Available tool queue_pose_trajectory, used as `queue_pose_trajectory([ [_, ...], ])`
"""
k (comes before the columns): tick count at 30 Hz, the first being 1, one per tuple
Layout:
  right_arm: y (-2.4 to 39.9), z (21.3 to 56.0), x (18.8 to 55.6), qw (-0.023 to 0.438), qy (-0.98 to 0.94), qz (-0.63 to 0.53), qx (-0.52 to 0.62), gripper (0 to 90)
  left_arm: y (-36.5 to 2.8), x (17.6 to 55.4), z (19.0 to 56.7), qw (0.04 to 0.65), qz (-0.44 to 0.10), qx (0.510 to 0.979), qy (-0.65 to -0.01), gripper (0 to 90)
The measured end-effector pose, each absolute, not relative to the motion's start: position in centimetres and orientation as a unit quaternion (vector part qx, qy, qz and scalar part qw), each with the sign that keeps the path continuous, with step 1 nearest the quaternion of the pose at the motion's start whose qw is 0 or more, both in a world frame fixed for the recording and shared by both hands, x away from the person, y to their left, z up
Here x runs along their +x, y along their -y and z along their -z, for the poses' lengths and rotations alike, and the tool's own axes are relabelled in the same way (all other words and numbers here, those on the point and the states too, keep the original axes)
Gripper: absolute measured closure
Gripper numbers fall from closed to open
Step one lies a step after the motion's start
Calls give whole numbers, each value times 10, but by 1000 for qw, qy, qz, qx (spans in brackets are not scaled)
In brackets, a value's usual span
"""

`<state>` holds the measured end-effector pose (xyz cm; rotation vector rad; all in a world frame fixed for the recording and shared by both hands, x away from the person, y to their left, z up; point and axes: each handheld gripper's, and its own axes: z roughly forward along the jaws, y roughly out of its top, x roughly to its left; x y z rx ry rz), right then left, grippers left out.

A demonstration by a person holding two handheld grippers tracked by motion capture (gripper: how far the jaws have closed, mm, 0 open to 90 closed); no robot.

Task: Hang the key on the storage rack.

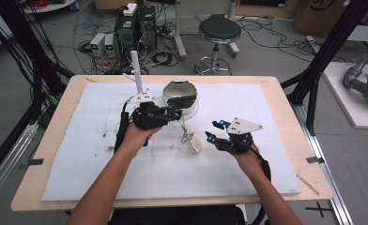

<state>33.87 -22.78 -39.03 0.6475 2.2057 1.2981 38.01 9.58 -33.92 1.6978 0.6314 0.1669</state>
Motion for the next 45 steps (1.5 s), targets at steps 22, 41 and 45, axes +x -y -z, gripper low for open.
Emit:
queue_pose_trajectory([
  [22,274,377,348,285,-783,-437,338,297,-181,390,264,587,-186,725,-310,731],
  [41,279,380,350,281,-780,-443,342,298,-214,440,270,608,-179,699,-331,730],
  [45,279,381,351,279,-780,-444,341,298,-216,447,275,615,-173,697,-327,730],
])
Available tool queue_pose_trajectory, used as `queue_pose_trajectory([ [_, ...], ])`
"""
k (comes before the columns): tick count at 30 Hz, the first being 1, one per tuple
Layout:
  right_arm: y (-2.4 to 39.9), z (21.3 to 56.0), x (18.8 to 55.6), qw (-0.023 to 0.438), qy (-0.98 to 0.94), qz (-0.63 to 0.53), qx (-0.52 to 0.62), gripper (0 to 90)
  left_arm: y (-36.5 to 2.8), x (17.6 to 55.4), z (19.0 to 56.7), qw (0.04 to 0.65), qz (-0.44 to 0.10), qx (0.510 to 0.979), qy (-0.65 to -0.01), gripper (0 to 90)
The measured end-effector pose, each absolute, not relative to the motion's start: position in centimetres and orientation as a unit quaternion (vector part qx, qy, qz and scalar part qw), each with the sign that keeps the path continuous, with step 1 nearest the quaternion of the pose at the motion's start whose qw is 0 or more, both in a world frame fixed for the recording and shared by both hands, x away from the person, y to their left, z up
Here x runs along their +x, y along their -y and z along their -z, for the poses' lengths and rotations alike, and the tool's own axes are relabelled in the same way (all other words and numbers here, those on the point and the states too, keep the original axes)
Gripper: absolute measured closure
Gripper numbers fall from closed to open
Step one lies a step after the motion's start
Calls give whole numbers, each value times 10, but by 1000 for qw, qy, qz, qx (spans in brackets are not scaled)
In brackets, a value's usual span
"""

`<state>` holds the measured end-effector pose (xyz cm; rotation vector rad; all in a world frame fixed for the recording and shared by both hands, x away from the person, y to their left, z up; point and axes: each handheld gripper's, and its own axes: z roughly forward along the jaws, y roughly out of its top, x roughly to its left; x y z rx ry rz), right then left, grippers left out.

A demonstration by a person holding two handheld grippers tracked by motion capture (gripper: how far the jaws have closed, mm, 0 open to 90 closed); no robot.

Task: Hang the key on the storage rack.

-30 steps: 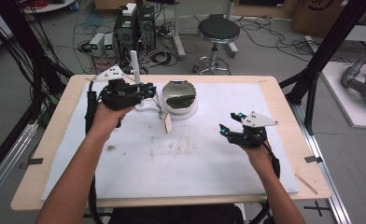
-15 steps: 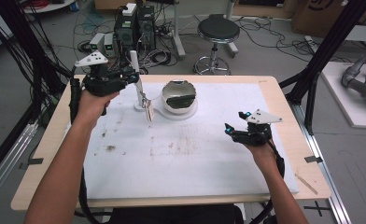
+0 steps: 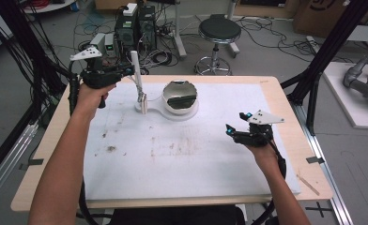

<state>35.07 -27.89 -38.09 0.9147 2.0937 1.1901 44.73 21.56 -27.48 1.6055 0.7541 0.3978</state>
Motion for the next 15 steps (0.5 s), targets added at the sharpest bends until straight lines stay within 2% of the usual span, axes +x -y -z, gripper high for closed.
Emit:
queue_pose_trajectory([
  [15,277,382,349,271,-784,-447,334,300,-218,472,279,607,-174,697,-339,730],
])
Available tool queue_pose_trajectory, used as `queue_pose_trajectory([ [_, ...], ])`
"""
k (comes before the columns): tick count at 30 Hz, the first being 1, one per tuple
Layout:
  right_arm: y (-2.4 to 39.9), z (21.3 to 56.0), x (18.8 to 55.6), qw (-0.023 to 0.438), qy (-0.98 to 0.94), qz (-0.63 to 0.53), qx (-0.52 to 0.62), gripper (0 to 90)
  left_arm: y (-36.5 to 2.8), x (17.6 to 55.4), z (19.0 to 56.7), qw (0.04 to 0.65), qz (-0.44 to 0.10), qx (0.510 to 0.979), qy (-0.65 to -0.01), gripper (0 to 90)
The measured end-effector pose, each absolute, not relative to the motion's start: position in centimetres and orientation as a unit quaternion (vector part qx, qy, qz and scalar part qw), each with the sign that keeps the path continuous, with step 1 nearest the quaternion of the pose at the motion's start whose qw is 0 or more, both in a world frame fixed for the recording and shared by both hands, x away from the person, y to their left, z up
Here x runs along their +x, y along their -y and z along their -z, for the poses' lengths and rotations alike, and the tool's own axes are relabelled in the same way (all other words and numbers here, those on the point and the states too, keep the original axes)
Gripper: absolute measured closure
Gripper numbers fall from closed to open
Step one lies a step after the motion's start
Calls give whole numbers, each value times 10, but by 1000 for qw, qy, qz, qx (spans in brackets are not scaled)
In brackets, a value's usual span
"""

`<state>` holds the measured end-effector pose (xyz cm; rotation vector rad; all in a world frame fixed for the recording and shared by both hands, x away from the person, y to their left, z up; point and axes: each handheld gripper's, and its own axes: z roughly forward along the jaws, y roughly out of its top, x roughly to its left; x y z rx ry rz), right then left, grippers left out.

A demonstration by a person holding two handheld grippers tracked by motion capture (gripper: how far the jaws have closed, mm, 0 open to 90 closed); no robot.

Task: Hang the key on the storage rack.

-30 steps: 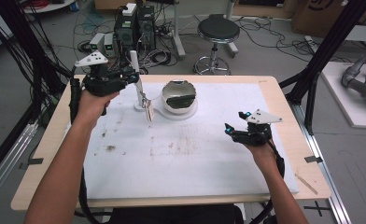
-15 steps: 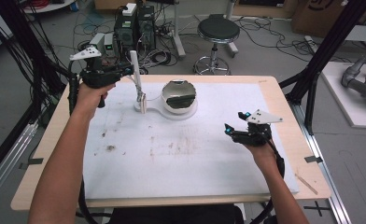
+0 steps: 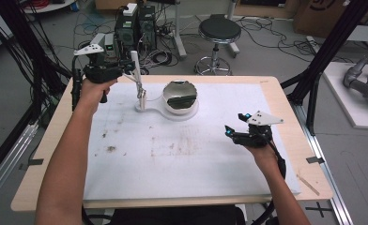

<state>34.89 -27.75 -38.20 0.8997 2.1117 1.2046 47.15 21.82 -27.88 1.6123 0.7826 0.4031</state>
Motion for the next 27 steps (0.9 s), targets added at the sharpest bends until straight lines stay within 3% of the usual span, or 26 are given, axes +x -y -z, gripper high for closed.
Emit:
queue_pose_trajectory([
  [27,281,383,348,270,-782,-450,336,300,-232,464,288,626,-187,670,-353,675],
])
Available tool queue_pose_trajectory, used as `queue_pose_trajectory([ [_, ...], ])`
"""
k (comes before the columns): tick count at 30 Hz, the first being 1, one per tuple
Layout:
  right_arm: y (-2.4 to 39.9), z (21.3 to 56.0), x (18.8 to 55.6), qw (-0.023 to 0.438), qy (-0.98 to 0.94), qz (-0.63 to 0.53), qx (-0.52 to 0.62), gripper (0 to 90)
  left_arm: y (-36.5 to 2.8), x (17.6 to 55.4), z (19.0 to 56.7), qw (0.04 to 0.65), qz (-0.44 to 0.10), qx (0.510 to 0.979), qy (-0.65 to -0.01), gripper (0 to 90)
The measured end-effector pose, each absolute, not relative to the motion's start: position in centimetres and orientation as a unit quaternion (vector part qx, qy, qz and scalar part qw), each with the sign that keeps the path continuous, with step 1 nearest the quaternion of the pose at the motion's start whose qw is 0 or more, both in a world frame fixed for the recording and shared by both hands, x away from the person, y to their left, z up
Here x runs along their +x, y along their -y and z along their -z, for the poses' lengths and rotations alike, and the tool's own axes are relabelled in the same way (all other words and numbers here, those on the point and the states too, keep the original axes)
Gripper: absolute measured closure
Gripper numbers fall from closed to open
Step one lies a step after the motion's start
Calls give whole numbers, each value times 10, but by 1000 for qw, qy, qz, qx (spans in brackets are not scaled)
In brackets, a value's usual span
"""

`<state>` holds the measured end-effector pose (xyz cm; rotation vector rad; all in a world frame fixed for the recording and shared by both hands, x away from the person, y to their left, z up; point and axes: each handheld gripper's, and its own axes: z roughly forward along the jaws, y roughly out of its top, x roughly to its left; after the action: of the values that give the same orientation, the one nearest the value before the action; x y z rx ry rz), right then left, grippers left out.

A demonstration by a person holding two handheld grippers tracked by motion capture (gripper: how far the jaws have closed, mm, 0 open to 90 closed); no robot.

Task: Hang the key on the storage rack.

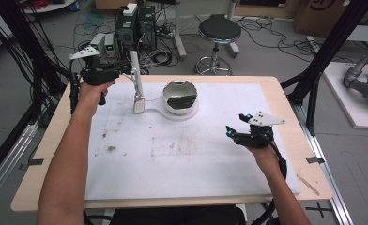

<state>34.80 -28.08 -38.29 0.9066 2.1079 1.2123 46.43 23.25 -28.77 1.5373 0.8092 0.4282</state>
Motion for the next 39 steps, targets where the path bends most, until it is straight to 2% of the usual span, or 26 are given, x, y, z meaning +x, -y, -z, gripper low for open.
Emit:
queue_pose_trajectory([
  [3,282,383,348,274,-782,-447,337,300,-239,454,286,628,-199,661,-359,615],
  [10,290,380,350,278,-776,-434,363,294,-256,418,297,612,-246,650,-378,360],
  [15,296,383,354,267,-779,-415,387,233,-263,390,313,601,-271,647,-383,172],
  [20,299,388,358,247,-782,-407,402,218,-256,363,334,574,-294,669,-369,159],
  [26,300,393,359,242,-786,-402,403,216,-246,339,367,566,-287,678,-372,162],
  [34,307,394,354,251,-785,-403,398,216,-242,334,389,569,-260,676,-390,161],
  [39,313,394,352,260,-779,-408,399,216,-241,330,394,564,-266,674,-396,161],
])
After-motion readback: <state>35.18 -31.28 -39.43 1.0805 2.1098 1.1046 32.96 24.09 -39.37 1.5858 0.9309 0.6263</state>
